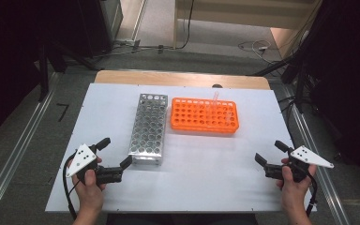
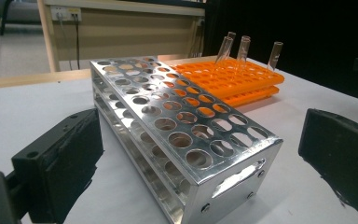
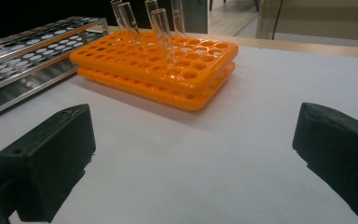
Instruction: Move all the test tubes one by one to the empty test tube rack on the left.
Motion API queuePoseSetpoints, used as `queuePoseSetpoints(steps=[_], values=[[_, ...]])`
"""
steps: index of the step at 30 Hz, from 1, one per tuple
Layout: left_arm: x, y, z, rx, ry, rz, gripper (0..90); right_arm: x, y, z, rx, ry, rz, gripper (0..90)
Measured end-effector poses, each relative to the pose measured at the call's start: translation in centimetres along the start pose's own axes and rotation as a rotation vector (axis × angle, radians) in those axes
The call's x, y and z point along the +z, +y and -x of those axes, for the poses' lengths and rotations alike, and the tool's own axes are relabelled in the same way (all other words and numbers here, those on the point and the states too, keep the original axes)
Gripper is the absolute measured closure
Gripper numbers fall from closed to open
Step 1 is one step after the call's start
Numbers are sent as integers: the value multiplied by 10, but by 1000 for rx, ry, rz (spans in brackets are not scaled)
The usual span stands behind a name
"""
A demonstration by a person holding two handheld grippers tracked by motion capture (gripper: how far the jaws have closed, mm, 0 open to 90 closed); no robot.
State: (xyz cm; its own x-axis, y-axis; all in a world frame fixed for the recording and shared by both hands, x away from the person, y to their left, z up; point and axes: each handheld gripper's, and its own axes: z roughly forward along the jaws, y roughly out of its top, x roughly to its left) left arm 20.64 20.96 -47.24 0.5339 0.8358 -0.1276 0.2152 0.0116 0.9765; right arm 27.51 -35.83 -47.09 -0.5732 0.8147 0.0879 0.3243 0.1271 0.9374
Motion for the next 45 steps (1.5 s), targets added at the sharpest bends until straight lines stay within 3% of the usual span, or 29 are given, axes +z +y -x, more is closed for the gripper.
queuePoseSetpoints(steps=[10,18,24,35,40,45], values=[[6,11,10,28,-4,-21,0,16,20,-6,34,35,-42,0],[10,17,13,31,-30,-25,0,39,47,-10,-5,68,-67,29],[14,19,13,39,-41,-27,0,66,58,-17,-47,119,-101,64],[17,16,12,46,-54,-41,0,119,58,-9,-6,79,-180,426],[15,15,15,54,-57,-43,0,136,52,-8,-19,68,-218,540],[15,14,17,58,-65,-44,0,148,47,-14,-54,43,-210,630]])
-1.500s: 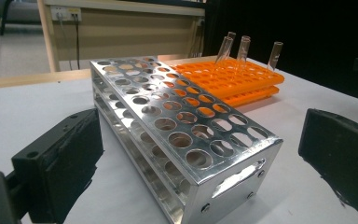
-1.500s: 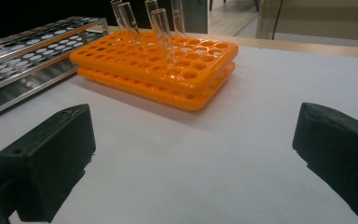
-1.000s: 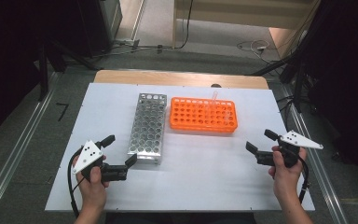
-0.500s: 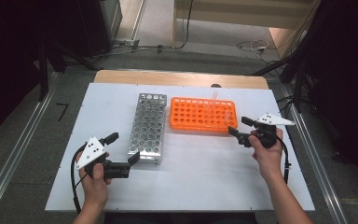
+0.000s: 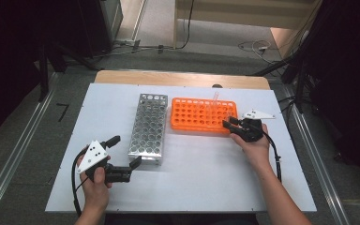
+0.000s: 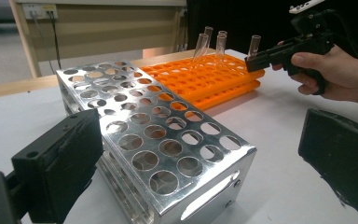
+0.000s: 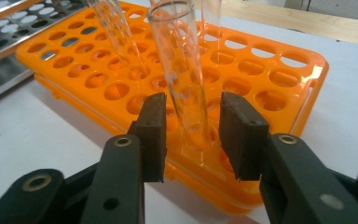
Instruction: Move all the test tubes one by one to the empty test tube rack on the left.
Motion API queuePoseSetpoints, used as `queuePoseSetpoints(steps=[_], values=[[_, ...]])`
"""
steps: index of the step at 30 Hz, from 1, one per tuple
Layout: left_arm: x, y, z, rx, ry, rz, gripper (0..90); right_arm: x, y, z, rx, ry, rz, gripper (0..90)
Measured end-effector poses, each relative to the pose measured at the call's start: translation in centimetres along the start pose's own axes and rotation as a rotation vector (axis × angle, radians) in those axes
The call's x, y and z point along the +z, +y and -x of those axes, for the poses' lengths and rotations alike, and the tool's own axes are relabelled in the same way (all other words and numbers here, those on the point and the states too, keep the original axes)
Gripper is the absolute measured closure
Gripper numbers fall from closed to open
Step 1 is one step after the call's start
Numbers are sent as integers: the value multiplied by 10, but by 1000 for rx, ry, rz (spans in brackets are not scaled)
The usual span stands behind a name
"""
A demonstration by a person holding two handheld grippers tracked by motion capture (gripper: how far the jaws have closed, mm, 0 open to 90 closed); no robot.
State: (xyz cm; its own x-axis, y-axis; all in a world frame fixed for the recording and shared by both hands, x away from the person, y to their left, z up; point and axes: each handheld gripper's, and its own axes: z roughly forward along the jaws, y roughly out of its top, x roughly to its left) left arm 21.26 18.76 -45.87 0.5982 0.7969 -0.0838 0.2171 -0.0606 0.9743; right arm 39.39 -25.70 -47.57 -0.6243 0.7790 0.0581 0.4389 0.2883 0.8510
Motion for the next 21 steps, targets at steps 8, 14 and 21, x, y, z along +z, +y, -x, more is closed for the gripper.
queuePoseSetpoints(steps=[8,14,21], values=[[0,-4,-2,-30,12,-2,0,4,-1,-3,-8,-36,19,725],[0,-5,0,-16,32,-12,0,2,-2,-3,-26,-54,16,737],[2,-12,-2,-22,-8,-7,0,1,-1,1,8,-32,16,739]])
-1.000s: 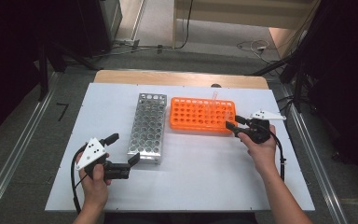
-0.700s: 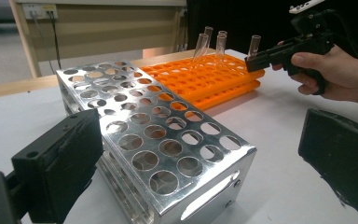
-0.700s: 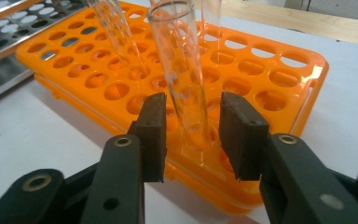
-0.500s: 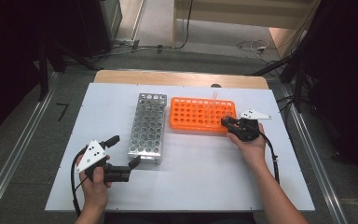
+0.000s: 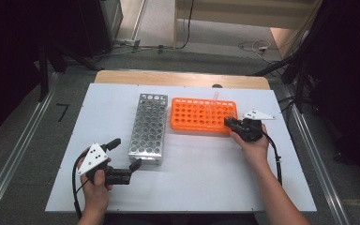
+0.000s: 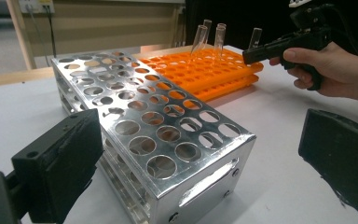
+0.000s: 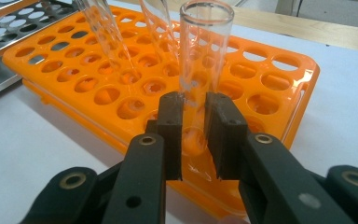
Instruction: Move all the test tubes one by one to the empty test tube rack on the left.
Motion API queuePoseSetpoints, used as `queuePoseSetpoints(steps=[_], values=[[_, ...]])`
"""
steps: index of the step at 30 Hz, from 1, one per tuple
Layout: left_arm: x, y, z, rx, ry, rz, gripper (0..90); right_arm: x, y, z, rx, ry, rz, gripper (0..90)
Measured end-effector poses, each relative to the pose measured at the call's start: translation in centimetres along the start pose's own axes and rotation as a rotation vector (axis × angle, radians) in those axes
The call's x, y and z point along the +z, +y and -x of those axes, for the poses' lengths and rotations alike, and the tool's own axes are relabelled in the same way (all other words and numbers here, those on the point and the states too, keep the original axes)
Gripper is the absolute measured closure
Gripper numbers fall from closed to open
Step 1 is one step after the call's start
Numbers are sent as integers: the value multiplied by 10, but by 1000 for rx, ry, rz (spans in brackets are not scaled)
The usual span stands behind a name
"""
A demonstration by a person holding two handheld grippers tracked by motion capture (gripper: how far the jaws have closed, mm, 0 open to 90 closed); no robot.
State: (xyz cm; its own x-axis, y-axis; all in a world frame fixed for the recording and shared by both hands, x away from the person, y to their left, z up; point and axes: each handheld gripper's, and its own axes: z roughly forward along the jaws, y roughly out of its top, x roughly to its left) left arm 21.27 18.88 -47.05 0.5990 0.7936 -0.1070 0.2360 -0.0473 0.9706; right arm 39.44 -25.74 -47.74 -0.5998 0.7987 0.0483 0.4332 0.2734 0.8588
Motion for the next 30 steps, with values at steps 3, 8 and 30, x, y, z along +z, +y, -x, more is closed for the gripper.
queuePoseSetpoints(steps=[3,8,30], values=[[2,0,-1,-11,6,1,0,-2,1,-1,-16,-5,1,739],[6,-1,-2,-14,3,-10,0,-8,5,3,15,17,31,740],[15,27,10,9,-77,-33,35,-45,26,-20,26,97,38,739]])
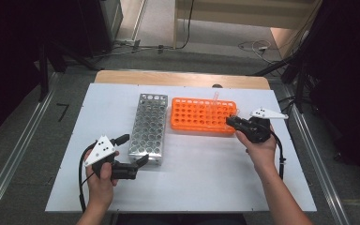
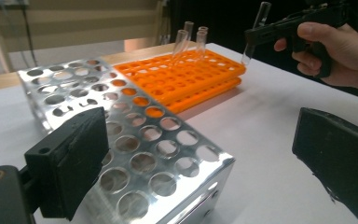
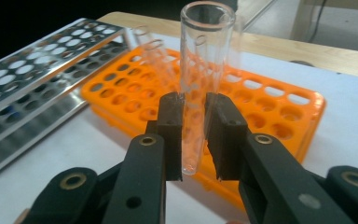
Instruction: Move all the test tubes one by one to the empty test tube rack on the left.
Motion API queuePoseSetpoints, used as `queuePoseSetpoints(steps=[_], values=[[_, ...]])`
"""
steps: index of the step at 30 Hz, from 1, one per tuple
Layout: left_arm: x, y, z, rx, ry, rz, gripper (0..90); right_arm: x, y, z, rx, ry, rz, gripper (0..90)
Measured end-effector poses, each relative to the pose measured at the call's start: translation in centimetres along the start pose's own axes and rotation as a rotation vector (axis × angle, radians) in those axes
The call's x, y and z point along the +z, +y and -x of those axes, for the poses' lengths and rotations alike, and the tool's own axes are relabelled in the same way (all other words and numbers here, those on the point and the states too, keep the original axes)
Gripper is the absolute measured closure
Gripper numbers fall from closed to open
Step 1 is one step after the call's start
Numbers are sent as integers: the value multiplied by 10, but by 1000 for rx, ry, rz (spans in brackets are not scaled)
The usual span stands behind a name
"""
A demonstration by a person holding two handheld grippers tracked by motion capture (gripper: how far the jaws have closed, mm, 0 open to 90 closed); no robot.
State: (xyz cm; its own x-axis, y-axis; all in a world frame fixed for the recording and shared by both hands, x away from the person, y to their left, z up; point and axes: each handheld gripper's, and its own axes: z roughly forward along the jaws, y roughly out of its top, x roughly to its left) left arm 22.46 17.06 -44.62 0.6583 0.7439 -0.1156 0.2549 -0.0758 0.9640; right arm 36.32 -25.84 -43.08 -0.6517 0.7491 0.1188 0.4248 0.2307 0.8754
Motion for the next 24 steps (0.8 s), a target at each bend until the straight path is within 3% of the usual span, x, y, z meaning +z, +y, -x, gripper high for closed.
queuePoseSetpoints(steps=[7,9,17,20,24], values=[[18,14,10,23,-22,-17,30,-7,0,-21,-27,64,-20,740],[25,19,12,22,-45,-27,30,-7,-1,-26,-27,86,-19,740],[52,37,21,11,-65,-39,52,-5,-6,-49,-61,149,-55,740],[62,44,22,3,-85,-51,61,-3,-8,-57,-81,167,-62,740],[74,54,27,25,-117,-65,61,-1,-9,-67,-95,189,-69,740]])
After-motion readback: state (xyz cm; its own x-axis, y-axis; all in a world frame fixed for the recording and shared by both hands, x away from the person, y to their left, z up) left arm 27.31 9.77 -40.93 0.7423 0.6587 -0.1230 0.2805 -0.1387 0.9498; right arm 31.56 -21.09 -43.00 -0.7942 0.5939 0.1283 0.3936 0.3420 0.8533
